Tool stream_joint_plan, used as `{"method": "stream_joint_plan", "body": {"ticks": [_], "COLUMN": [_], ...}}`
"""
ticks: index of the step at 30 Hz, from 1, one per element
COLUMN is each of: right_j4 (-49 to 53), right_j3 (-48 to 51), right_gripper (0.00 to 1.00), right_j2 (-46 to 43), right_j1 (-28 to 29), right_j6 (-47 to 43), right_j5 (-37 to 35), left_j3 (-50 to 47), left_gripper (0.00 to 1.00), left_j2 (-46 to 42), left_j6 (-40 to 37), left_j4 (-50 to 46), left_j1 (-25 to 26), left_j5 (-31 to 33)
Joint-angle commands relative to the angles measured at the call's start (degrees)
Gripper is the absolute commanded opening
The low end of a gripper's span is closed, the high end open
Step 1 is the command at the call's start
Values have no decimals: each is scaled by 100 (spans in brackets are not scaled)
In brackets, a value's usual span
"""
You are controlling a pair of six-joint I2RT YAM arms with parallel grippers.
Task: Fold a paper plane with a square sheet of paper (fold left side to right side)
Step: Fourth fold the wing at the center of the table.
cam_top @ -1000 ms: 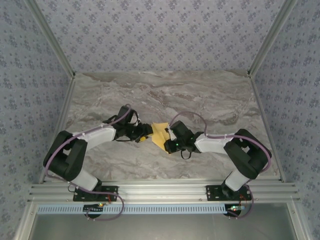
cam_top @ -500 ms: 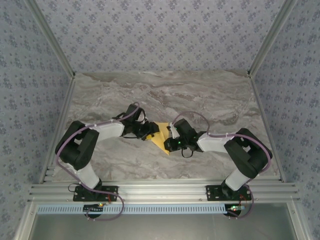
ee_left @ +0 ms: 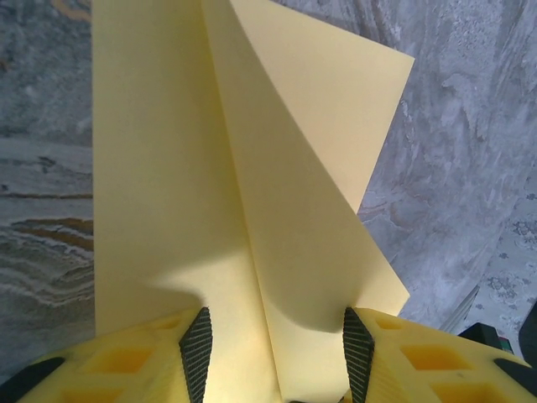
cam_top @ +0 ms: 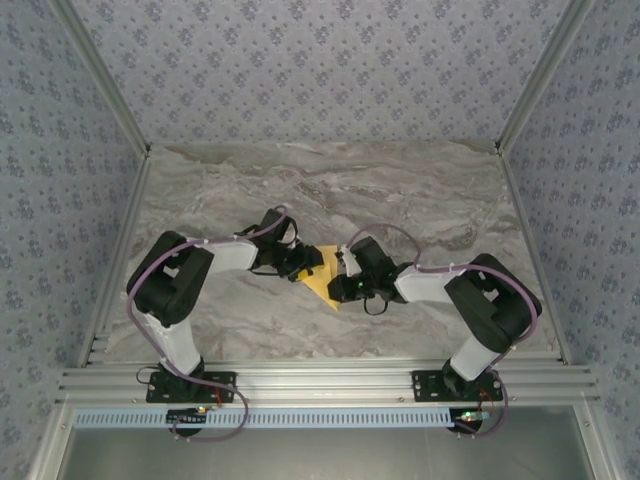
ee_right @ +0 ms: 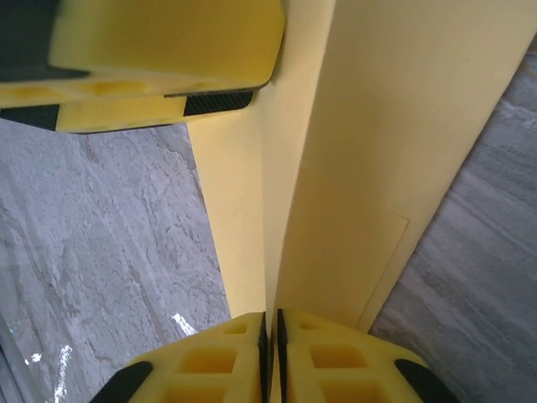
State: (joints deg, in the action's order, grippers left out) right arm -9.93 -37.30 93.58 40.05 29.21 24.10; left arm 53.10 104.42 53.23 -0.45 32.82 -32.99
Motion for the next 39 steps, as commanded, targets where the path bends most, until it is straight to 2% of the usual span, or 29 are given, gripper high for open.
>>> {"method": "stream_joint_plan", "body": {"ticks": [1,10,14,19,24,32,39], "right_j4": [-115,-172,-351,-553,-663,-883,-553], "right_j3": [58,-93,-105,-229,-439,-708,-809], "right_gripper": [17,26,31,34,34,32,14], "right_j2": [13,-130,-261,-34,311,806,882], "right_j1": [-78,-295,-605,-938,-1021,-1039,-1056], "right_j6": [64,144,335,610,778,928,739], "right_j5": [198,583,861,1264,1348,1479,1322], "left_j3": [126,130,137,131,120,112,109], "left_gripper": [48,48,48,48,48,48,48], "left_j2": [183,290,288,277,272,265,270], "left_j6": [-49,-73,-93,-102,-102,-111,-111], "left_j4": [-154,-272,-306,-311,-294,-298,-298], "left_j1": [39,36,32,39,35,39,32], "left_j5": [72,145,157,161,166,160,166]}}
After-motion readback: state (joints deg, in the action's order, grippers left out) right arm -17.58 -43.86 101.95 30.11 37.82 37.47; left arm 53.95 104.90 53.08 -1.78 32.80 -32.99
